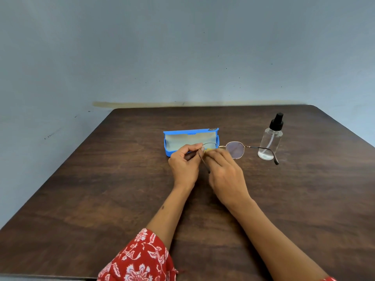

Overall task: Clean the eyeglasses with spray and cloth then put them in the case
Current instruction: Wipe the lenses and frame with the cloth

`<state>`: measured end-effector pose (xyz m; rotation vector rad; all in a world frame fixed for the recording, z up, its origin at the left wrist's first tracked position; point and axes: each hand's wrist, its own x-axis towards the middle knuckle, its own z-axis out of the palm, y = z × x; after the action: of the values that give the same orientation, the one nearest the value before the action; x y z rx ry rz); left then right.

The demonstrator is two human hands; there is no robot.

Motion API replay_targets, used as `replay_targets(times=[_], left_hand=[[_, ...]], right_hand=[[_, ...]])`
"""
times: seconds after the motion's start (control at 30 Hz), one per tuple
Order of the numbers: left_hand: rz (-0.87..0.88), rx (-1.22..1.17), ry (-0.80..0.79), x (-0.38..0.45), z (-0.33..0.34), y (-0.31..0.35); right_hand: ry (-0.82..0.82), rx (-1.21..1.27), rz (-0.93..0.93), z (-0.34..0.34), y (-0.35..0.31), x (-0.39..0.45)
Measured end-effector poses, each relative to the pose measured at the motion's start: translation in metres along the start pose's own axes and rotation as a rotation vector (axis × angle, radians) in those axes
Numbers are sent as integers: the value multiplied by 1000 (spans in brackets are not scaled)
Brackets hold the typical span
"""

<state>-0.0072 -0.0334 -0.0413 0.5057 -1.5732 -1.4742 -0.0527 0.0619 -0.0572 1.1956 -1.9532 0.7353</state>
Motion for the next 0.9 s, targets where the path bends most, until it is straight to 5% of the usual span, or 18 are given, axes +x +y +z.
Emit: replay_targets(times=[0.13, 0.33, 0.9], left_hand=[[0, 17, -10, -1, 1, 0], [-10, -5, 1, -1, 1, 1], [-16, -13, -32, -2, 1, 0]], right_hand=[[31, -63, 108, 4, 10, 6], [-3, -18, -24, -3, -2, -1], [22, -46, 64, 3, 10, 5]])
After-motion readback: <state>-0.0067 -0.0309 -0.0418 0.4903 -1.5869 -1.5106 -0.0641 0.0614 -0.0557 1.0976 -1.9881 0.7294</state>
